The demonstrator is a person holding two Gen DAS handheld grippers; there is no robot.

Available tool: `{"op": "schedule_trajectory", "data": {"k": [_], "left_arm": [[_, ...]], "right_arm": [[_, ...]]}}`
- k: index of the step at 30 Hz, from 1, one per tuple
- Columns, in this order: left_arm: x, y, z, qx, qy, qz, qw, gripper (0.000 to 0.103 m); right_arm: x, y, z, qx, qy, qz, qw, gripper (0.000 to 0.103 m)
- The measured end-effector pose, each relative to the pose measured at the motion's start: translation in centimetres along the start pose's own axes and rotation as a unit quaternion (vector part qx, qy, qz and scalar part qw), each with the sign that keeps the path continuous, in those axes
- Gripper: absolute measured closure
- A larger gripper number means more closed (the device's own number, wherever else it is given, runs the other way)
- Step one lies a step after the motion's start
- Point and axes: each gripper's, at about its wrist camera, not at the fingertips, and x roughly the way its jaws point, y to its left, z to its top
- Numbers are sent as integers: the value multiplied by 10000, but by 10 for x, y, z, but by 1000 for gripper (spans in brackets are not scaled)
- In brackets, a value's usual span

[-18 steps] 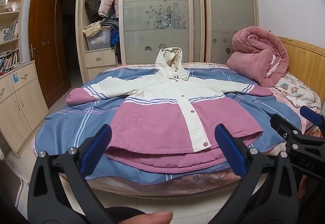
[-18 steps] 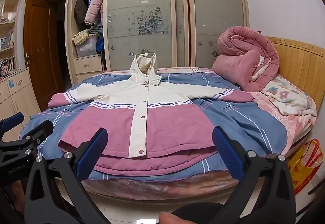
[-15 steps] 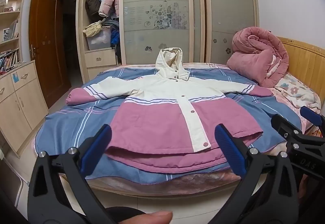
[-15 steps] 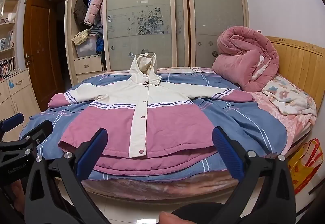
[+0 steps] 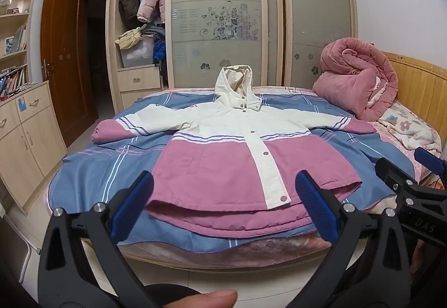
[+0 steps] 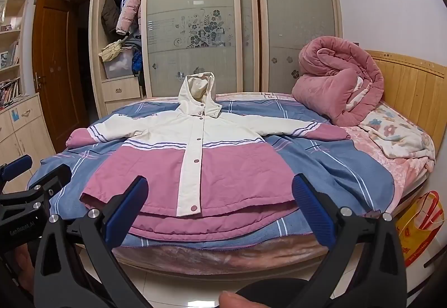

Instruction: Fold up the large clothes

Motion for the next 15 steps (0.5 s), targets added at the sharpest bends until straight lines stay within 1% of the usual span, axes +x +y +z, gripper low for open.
{"op": "schedule_trajectory", "data": {"k": [15], "left_arm": [[0,1,0,-6,-2,-4,10000,2]], "right_arm": [[-1,0,1,-4,6,-6,10000,1]]}}
